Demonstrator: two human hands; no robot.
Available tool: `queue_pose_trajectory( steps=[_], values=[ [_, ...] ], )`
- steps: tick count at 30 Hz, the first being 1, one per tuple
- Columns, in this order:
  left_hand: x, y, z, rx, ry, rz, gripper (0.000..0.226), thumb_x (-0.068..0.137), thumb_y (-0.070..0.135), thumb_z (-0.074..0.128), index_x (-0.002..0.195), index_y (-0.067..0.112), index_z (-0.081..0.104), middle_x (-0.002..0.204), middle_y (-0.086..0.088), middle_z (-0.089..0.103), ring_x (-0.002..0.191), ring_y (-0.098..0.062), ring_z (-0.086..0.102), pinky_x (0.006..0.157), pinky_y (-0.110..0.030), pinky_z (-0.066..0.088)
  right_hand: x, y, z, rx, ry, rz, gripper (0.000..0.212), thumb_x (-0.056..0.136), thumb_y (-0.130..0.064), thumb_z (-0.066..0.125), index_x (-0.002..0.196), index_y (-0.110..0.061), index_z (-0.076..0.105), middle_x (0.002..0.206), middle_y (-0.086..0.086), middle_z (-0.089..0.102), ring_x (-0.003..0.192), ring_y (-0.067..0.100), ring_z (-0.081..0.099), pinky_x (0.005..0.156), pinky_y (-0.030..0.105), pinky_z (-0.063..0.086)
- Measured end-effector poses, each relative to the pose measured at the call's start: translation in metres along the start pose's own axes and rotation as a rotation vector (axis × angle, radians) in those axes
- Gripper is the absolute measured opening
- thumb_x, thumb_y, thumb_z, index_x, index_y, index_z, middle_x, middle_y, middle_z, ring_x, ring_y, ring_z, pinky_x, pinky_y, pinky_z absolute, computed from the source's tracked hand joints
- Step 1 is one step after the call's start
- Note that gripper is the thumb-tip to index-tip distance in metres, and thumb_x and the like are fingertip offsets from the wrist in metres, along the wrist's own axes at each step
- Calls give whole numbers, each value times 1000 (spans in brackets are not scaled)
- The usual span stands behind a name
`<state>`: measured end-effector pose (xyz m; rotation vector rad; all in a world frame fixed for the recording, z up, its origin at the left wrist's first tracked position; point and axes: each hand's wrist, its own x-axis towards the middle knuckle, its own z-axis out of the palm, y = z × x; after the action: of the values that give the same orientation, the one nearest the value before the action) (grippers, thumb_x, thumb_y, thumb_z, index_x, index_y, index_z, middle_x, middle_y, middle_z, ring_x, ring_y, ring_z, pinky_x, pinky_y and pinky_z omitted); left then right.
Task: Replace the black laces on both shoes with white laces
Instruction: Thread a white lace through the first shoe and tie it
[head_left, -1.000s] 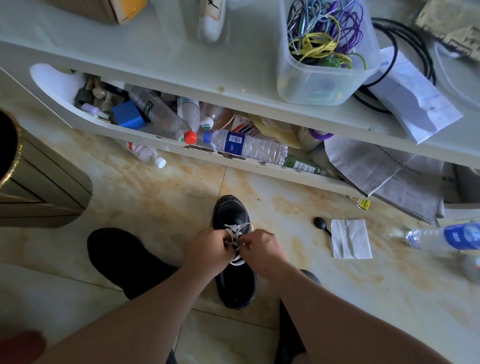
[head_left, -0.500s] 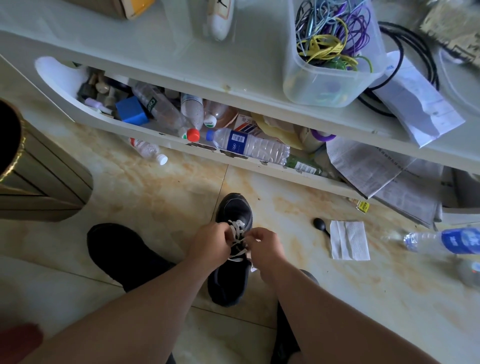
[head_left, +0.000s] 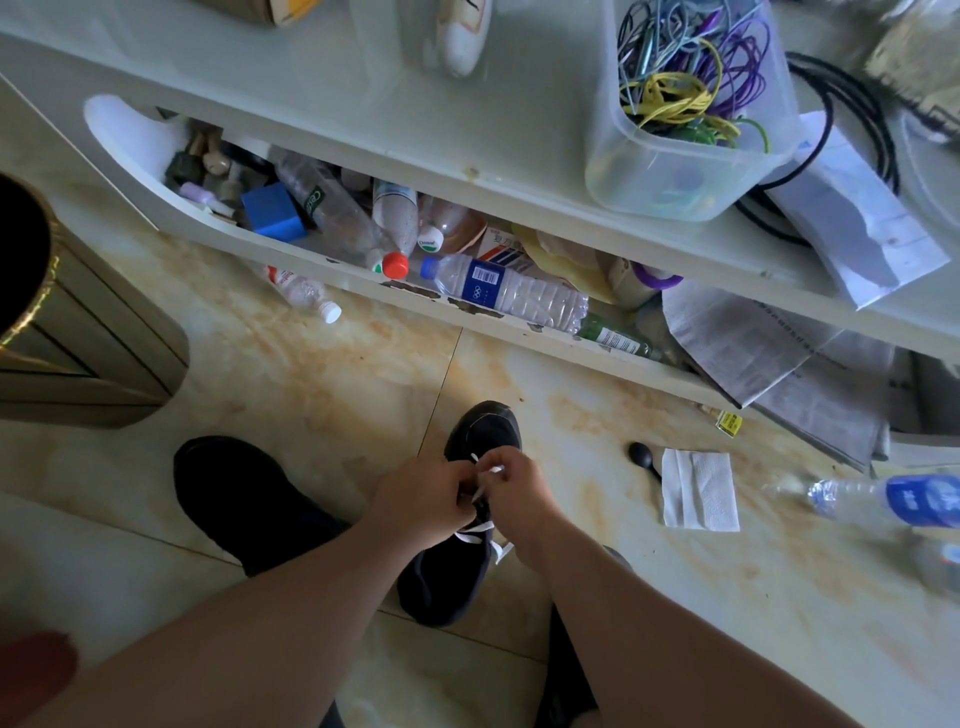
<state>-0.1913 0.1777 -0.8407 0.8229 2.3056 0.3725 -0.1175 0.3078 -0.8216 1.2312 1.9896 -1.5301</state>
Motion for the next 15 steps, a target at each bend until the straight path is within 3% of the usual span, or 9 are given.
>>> queue_pose_trajectory(
  steps=[4, 9, 12, 15],
  values=[
    [-5, -4, 4, -9, 62, -34, 14, 97, 47, 50, 92, 36, 57, 80, 9, 60, 74, -12, 58, 61, -31, 49, 1, 4, 1, 59, 43, 18, 32, 96, -5, 49, 95, -31, 67, 85, 7, 71, 62, 18, 61, 52, 29, 50],
    [2, 3, 3, -5, -78, 2, 33, 101, 31, 49, 68, 33, 54, 67, 8, 54, 65, -11, 53, 57, -28, 34, 3, 2, 1, 16, 47, -5, 29, 96, -5, 54, 90, -30, 70, 82, 3, 72, 57, 15, 56, 50, 28, 45],
    [8, 13, -6, 299, -122, 25, 29, 105, 33, 44, 97, 25, 71, 92, 0, 67, 87, -22, 66, 69, -31, 44, 5, 2, 5, -63, 20, -39, 34, 97, -6, 54, 83, -33, 69, 82, -4, 70, 61, 13, 57, 52, 24, 45],
    [15, 17, -7, 474, -134, 10, 29, 103, 36, 46, 110, 26, 71, 106, -1, 70, 99, -27, 68, 83, -39, 47, 8, 1, -1, -126, 2, -55, 34, 98, -7, 54, 84, -34, 68, 77, -7, 63, 61, 11, 53, 51, 22, 43]
  ],
)
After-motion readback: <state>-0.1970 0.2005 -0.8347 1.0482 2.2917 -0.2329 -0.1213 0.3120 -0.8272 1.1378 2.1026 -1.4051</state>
